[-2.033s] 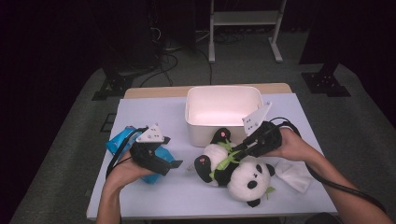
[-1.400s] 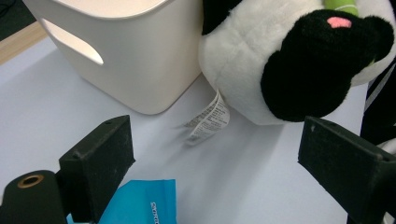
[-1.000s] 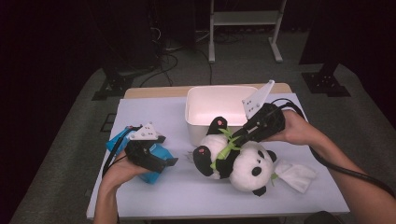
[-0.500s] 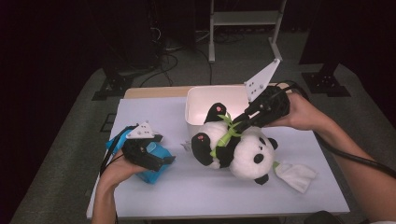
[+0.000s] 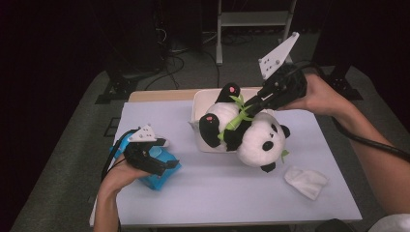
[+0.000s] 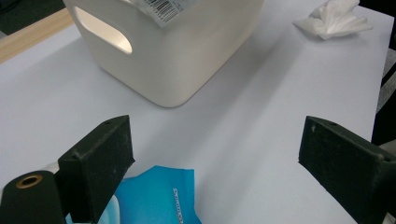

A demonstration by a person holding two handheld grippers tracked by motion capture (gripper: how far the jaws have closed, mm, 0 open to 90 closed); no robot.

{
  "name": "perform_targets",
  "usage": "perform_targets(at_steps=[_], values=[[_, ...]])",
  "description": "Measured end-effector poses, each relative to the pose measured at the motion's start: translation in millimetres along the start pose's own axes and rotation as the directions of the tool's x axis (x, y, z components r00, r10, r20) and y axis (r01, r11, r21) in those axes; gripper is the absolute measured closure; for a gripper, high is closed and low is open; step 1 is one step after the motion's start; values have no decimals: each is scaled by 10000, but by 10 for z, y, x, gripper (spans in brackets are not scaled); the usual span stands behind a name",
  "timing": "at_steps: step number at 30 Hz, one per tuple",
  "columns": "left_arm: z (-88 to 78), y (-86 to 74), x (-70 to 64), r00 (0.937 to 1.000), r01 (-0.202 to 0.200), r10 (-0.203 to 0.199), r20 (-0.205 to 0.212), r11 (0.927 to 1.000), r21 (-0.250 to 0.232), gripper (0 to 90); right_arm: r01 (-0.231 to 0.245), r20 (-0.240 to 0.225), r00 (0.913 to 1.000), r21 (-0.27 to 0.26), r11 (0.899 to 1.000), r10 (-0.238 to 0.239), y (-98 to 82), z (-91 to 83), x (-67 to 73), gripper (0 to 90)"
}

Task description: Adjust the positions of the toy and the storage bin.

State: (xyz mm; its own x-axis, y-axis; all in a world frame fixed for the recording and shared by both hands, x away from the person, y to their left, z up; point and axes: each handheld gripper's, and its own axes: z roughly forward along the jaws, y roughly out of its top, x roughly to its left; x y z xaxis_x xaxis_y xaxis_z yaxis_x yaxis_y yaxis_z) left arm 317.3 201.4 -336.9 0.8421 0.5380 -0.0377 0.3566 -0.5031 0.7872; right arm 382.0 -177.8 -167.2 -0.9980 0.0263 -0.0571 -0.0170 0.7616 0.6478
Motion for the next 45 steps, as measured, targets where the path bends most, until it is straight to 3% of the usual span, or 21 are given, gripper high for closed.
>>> perform_targets(at_steps=[15, 33, 45], values=[[22, -32, 53, 9999, 136, -136, 38, 9999, 32, 89, -265, 580, 9980, 348, 9990, 245, 149, -177, -340, 771], [-19, -64, 75, 9996, 289, -289, -65, 9996, -67, 89, -505, 1135, 9927, 886, 9948, 403, 258, -36, -754, 770], [-23, -85, 114, 9993, 363, -364, -66, 9993, -61, 88, -693, 1028, 9930, 996, 9926, 590, 256, 94, -1026, 770]])
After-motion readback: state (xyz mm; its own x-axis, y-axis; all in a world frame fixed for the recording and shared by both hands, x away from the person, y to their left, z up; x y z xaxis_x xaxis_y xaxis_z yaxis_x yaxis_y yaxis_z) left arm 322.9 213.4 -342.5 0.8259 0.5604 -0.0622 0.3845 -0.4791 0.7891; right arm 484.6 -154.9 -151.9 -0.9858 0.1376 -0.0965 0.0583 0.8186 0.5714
